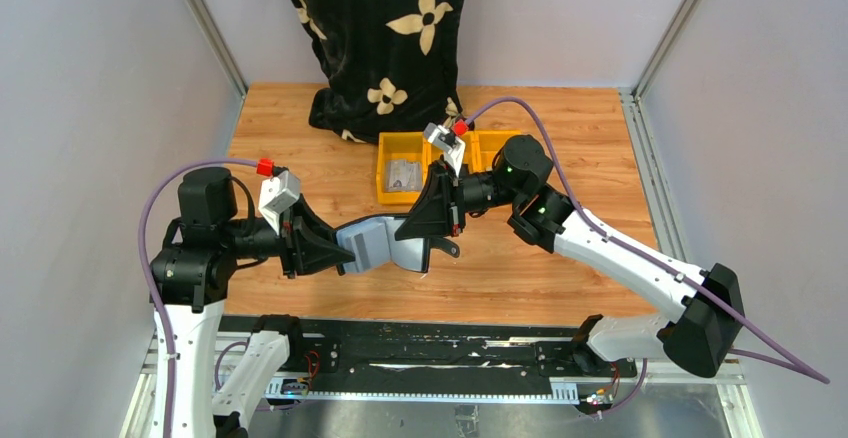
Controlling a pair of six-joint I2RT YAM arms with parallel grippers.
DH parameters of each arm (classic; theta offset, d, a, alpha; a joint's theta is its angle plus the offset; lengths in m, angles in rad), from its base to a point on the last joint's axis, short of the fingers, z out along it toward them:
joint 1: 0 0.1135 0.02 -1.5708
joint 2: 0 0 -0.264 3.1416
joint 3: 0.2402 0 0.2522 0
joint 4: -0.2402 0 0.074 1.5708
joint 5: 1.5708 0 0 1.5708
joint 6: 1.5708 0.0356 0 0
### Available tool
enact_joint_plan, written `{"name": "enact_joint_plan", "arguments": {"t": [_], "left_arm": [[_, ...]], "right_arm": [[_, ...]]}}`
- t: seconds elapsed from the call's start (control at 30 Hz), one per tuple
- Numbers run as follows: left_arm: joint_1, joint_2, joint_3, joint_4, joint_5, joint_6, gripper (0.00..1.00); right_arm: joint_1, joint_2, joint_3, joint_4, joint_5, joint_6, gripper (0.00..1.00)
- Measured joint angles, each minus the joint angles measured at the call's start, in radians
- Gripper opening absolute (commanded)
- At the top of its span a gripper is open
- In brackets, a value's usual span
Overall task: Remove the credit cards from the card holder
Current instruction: Remove the credit card from the card holder.
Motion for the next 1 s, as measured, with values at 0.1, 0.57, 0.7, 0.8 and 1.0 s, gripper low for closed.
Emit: {"name": "enact_joint_plan", "arguments": {"t": [0.1,0.57,0.7,0.8,1.0], "left_arm": [[0.0,0.0,0.0,-0.001,-0.01,0.008,0.26],[0.0,0.0,0.0,-0.001,0.008,0.033,0.14],[0.0,0.001,0.0,-0.002,0.025,0.032,0.08],[0.0,0.001,0.0,-0.004,0.021,0.031,0.06],[0.001,0.0,0.0,-0.033,-0.025,0.022,0.03]], "right_arm": [[0.0,0.0,-0.008,0.011,-0.002,0.008,0.0],[0.001,0.002,-0.011,0.038,-0.02,0.018,0.0],[0.002,0.015,-0.011,0.061,-0.018,0.032,0.0],[0.006,0.043,-0.011,0.099,-0.016,0.058,0.0],[0.021,0.093,0.0,0.116,-0.003,0.069,0.0]]}}
